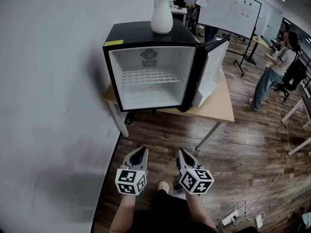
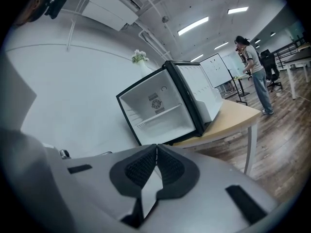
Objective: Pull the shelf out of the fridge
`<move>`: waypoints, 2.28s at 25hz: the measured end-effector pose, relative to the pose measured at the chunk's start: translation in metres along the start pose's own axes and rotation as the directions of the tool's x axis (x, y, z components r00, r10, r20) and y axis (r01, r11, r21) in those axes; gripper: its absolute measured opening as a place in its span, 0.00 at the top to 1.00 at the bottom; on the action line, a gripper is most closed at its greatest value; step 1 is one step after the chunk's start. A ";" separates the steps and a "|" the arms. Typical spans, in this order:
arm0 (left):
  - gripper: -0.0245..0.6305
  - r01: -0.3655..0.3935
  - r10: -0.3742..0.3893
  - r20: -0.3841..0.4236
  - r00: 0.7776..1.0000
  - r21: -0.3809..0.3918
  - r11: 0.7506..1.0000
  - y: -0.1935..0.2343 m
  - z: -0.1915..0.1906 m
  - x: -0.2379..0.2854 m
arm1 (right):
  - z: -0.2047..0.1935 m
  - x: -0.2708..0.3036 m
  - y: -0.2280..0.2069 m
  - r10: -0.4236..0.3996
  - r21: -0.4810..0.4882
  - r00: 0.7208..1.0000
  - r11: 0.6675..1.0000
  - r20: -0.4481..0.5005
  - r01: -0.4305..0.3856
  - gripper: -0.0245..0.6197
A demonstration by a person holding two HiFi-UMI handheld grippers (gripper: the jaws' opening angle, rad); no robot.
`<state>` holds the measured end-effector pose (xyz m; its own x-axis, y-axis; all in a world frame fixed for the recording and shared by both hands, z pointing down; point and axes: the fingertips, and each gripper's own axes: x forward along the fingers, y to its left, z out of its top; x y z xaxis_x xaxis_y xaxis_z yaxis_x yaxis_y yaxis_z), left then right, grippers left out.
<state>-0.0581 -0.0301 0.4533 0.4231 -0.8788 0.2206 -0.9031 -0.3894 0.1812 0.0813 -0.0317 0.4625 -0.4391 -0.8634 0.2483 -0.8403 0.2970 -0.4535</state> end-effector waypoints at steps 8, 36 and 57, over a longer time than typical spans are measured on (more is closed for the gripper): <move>0.94 -0.026 0.026 0.014 1.000 -0.003 1.000 0.019 0.016 0.046 | 0.020 0.052 -0.010 0.042 -0.009 0.999 0.999 -0.017 -0.043 0.97; 0.94 -0.104 0.106 0.013 0.994 -0.107 0.989 0.045 0.006 0.105 | 0.023 0.121 -0.035 0.142 0.040 0.986 0.989 -0.090 -0.139 0.97; 0.94 -0.113 0.132 0.057 0.990 -0.256 0.960 0.076 0.016 0.119 | 0.028 0.156 -0.031 0.147 0.045 0.984 0.989 -0.102 -0.143 0.97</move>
<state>-0.0773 -0.1684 0.4784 0.2956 -0.9367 0.1876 -0.8959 -0.2036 0.3948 0.0475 -0.1874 0.4912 -0.5876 -0.7645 0.2652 -0.7540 0.3984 -0.5223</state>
